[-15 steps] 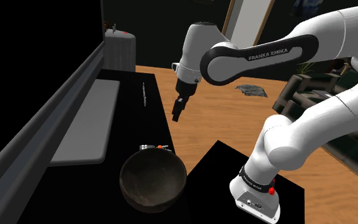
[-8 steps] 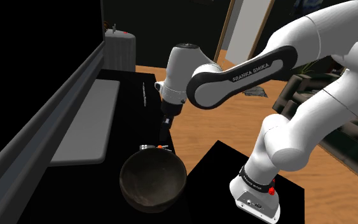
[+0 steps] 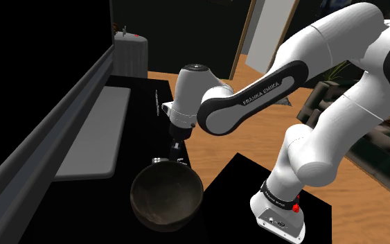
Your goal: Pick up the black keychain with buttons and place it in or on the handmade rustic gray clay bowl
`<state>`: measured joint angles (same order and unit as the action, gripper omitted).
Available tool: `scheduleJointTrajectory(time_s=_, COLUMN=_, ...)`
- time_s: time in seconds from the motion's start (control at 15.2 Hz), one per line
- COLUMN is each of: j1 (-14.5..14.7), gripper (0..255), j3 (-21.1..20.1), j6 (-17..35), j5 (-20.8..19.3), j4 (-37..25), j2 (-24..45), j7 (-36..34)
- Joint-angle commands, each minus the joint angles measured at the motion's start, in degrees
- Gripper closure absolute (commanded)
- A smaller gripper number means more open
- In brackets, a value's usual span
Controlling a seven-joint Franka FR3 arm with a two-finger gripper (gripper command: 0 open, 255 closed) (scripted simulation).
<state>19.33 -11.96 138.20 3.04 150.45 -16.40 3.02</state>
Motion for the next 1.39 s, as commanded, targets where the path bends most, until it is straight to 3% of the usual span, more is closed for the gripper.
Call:
scheduleJointTrajectory(time_s=0.0, j1=-0.2, gripper=0, j3=-0.1, j6=2.5, j5=-0.3, j4=0.8, j2=1.8, j7=-0.2)
scheduleJointTrajectory(time_s=0.53, j1=-0.2, gripper=0, j3=-0.1, j6=2.5, j5=-0.3, j4=0.8, j2=1.7, j7=-0.2)
scheduleJointTrajectory(time_s=0.59, j1=-0.2, gripper=255, j3=-0.1, j6=2.5, j5=-0.3, j4=0.8, j2=1.7, j7=-0.2)
scheduleJointTrajectory(time_s=1.32, j1=-0.1, gripper=255, j3=0.0, j6=0.7, j5=-0.1, j4=0.1, j2=0.5, j7=0.1)
